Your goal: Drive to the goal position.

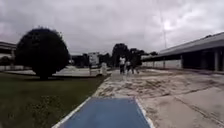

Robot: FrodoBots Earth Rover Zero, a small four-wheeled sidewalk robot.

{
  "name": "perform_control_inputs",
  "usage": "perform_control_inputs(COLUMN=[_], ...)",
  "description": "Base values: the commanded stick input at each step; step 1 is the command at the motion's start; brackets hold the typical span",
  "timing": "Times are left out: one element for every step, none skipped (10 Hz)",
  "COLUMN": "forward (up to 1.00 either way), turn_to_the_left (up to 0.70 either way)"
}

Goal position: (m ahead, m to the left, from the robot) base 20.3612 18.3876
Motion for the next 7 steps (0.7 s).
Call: perform_control_inputs(forward=[0.5,0.5,0.5,0.5,0.5,0.5,0.5], turn_to_the_left=[0.0,0.0,0.0,0.0,0.0,0.0,0.0])
